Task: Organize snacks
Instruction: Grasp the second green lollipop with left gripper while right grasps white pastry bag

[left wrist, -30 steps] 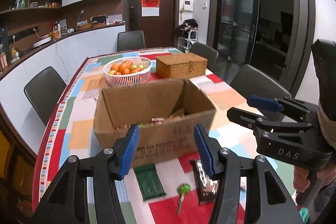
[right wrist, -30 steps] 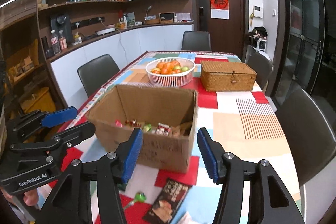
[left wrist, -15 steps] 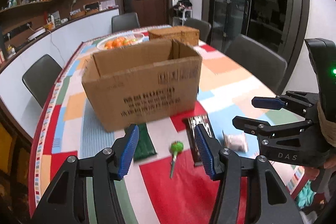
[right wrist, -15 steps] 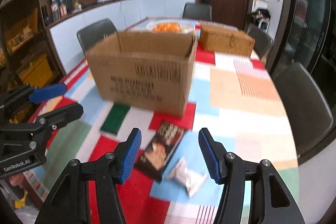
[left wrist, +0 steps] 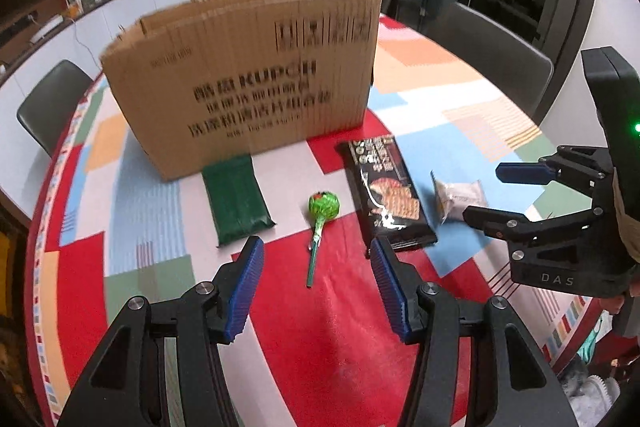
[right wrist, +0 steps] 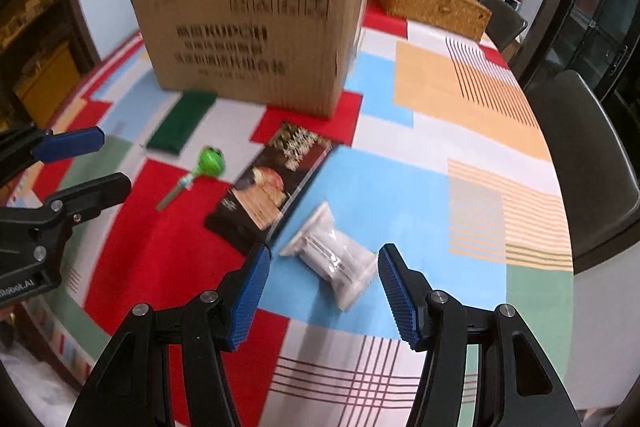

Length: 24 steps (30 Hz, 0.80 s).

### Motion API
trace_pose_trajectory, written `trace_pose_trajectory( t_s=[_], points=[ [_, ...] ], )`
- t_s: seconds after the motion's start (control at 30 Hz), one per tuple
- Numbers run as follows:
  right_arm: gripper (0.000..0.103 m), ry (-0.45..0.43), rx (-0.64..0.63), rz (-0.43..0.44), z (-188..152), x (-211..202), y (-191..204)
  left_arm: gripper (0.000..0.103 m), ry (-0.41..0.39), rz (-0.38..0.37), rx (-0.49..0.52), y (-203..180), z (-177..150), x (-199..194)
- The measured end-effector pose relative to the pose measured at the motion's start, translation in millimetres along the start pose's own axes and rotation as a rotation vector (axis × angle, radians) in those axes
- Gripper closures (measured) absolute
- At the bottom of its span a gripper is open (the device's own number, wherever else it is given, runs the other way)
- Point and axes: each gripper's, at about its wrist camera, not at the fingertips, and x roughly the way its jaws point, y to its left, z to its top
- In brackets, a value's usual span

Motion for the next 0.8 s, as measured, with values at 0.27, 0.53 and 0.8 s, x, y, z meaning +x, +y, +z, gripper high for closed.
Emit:
trace_pose_trajectory(
  t_s=[0.27,0.53,0.8],
  points=[
    [0.045,0.057,-0.019,-0.033,-3.1,23.0,-5.0,0.049,0.057,-0.020,0.019,1.0,4.5,32.5],
    [0.045,0.088,0.008,-0.023,2.5,42.1,-16.7,0.049,0.087,-0.034,0.032,3.4,18.6,63.4],
    [0.057,0.081,0.068,0.020,6.3,48.5,-22.2,0.056,0.101,-0.047,0.031,6.4,25.1,77.0]
  ],
)
